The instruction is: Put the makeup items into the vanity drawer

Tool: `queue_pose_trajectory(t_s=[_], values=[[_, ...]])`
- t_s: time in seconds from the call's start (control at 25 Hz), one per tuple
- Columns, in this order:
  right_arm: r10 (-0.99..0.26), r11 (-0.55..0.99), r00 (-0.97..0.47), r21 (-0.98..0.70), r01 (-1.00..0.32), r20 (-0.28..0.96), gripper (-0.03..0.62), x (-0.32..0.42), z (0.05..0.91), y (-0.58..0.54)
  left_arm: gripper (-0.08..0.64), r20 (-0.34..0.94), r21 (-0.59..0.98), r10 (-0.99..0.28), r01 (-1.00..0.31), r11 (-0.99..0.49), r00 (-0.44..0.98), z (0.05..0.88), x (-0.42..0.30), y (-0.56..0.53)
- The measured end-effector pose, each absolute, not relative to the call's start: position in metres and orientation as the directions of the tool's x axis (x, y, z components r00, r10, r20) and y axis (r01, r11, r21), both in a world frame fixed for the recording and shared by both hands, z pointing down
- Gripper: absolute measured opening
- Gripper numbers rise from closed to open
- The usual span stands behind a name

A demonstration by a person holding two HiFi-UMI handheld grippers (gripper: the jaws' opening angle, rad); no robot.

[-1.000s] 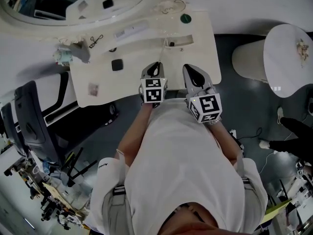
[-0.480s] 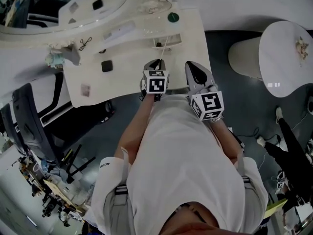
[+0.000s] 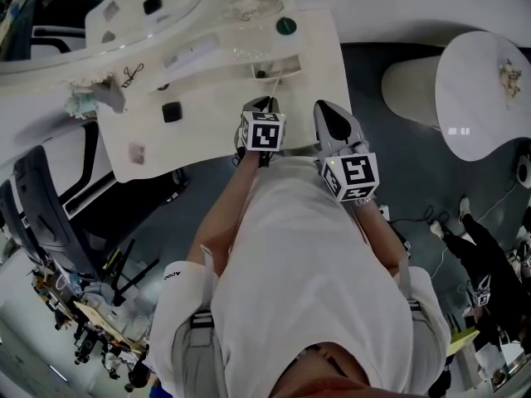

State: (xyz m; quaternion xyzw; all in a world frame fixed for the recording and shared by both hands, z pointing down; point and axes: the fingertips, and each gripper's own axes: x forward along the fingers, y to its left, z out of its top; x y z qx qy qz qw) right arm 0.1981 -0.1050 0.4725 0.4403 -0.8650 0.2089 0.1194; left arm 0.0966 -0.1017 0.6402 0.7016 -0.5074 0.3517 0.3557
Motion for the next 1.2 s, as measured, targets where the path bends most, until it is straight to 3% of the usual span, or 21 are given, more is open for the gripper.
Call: queue_pose_trajectory(t_s=[1.2], values=[[-0.719,0.483,-0.546,-0.255,-0.837,0.43,0.009,0.224,0.488,-0.119,0.035,0.838,0.029,-0.519,-0.964,-0.263,0.167,0.663,0.113,-0.171]])
